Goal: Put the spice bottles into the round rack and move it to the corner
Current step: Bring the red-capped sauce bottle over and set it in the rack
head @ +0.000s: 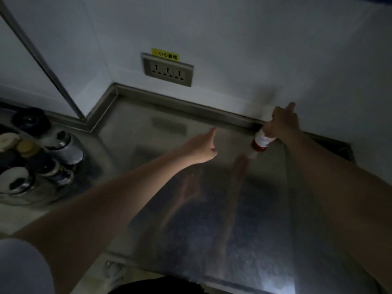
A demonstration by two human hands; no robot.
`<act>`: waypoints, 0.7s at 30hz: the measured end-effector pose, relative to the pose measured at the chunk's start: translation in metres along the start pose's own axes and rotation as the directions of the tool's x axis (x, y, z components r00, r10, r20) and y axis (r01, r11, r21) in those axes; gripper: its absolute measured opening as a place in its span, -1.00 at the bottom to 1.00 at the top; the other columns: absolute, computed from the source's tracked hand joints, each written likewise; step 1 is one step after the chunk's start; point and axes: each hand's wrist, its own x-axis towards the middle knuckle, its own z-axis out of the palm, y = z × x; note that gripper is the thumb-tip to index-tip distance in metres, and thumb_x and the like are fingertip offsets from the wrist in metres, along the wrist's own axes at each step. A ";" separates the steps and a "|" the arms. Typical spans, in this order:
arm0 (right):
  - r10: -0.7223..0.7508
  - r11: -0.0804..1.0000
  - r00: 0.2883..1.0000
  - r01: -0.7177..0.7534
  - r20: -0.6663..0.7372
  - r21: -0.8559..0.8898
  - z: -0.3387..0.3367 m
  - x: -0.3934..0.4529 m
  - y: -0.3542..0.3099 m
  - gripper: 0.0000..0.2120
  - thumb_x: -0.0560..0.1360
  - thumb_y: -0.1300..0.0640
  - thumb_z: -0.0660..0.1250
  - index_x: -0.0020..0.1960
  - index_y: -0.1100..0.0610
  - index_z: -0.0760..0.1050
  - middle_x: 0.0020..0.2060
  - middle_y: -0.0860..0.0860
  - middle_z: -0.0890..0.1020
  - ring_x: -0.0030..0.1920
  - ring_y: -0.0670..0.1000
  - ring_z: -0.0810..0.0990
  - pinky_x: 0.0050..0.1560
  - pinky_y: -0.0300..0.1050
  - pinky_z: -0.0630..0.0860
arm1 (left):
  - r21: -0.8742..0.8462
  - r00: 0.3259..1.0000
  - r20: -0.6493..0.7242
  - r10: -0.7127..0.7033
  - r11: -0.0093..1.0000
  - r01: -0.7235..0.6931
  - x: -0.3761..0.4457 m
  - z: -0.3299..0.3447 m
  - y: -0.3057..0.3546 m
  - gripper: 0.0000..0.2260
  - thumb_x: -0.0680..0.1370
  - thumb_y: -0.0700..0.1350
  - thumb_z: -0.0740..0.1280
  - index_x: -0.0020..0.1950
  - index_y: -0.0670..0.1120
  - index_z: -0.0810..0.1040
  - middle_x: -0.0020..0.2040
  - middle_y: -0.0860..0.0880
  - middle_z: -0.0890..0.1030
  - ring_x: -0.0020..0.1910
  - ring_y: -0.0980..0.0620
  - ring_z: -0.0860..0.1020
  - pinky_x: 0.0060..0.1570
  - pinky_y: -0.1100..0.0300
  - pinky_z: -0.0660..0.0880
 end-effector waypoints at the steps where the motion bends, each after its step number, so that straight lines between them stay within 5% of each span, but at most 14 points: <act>1: -0.045 0.998 0.999 0.045 -0.004 -0.031 -0.002 -0.003 -0.005 -0.50 0.37 0.26 0.42 0.26 0.32 0.38 0.32 0.30 0.31 0.24 0.33 0.42 0.19 0.08 0.43 | -0.001 1.000 -0.018 -0.007 1.000 0.007 0.001 -0.001 -0.001 -0.39 0.53 -0.21 0.20 0.51 -0.12 -0.02 0.19 -0.17 0.59 0.14 -0.15 0.55 0.13 0.07 0.48; 4: -0.205 0.977 0.979 0.205 0.005 -0.057 -0.011 -0.021 -0.036 -0.56 0.36 0.18 0.46 0.16 0.32 0.46 0.19 0.29 0.46 0.14 0.30 0.52 0.06 0.00 0.49 | -0.023 0.998 -0.060 -0.020 1.000 0.019 -0.002 -0.006 -0.002 -0.37 0.54 -0.19 0.23 0.51 -0.12 -0.05 0.37 -0.18 0.44 0.25 -0.15 0.48 0.01 0.12 0.45; 6: -0.341 0.940 0.940 0.341 0.019 -0.005 -0.018 -0.038 -0.068 -0.62 0.38 0.11 0.44 0.10 0.31 0.50 0.09 0.26 0.57 0.08 0.25 0.56 -0.05 -0.08 0.45 | -0.060 0.996 -0.094 0.002 0.998 -0.008 -0.009 -0.013 -0.001 -0.31 0.51 -0.17 0.31 0.51 -0.15 -0.04 0.46 -0.19 0.29 0.38 -0.14 0.36 0.15 0.05 0.43; 8: -0.482 0.873 0.876 0.477 0.034 0.098 -0.028 -0.060 -0.105 -0.68 0.38 0.11 0.45 0.04 0.28 0.54 0.01 0.21 0.63 -0.03 0.17 0.58 -0.09 -0.12 0.41 | -0.077 0.975 -0.211 0.069 0.993 -0.087 -0.018 -0.021 -0.008 -0.30 0.44 -0.18 0.40 0.47 -0.17 0.10 0.41 -0.22 0.34 0.38 -0.17 0.34 0.30 0.01 0.36; 13: -0.659 0.707 0.752 0.611 0.016 0.356 -0.045 -0.119 -0.195 -0.64 0.32 0.09 0.51 0.02 0.24 0.54 -0.14 0.05 0.56 -0.11 -0.05 0.49 -0.25 -0.30 0.41 | -0.125 0.856 -0.517 0.015 0.988 -0.093 -0.063 -0.072 -0.068 -0.51 0.39 -0.05 0.45 0.24 -0.16 0.41 0.14 -0.11 0.57 0.12 -0.04 0.54 0.13 0.08 0.51; 15: -0.691 0.668 0.721 0.617 0.040 0.417 -0.039 -0.139 -0.228 -0.67 0.31 0.09 0.51 -0.06 0.29 0.58 -0.17 0.16 0.64 -0.17 -0.07 0.50 -0.30 -0.37 0.39 | -0.102 0.847 -0.530 0.038 0.989 -0.109 -0.090 -0.098 -0.096 -0.54 0.39 -0.02 0.46 0.20 -0.17 0.44 0.09 -0.08 0.61 0.02 -0.01 0.60 -0.02 0.19 0.51; 17: -0.713 0.653 0.698 0.628 0.065 0.422 -0.029 -0.161 -0.266 -0.66 0.31 0.08 0.49 -0.12 0.35 0.59 -0.24 0.22 0.65 -0.26 -0.06 0.50 -0.29 -0.24 0.40 | -0.105 0.865 -0.499 0.055 0.987 -0.123 -0.122 -0.124 -0.128 -0.55 0.40 -0.04 0.46 0.20 -0.19 0.46 0.05 -0.09 0.64 -0.06 0.01 0.61 -0.10 0.27 0.47; 21: -0.737 0.668 0.659 0.675 0.152 0.314 -0.005 -0.206 -0.331 -0.70 0.36 0.02 0.45 -0.21 0.30 0.58 -0.28 0.15 0.65 -0.34 -0.07 0.51 -0.28 -0.22 0.42 | 0.026 0.948 -0.309 0.073 0.997 -0.068 -0.178 -0.169 -0.199 -0.61 0.43 -0.04 0.42 0.19 -0.17 0.50 0.03 -0.04 0.64 -0.02 0.03 0.61 -0.02 0.20 0.54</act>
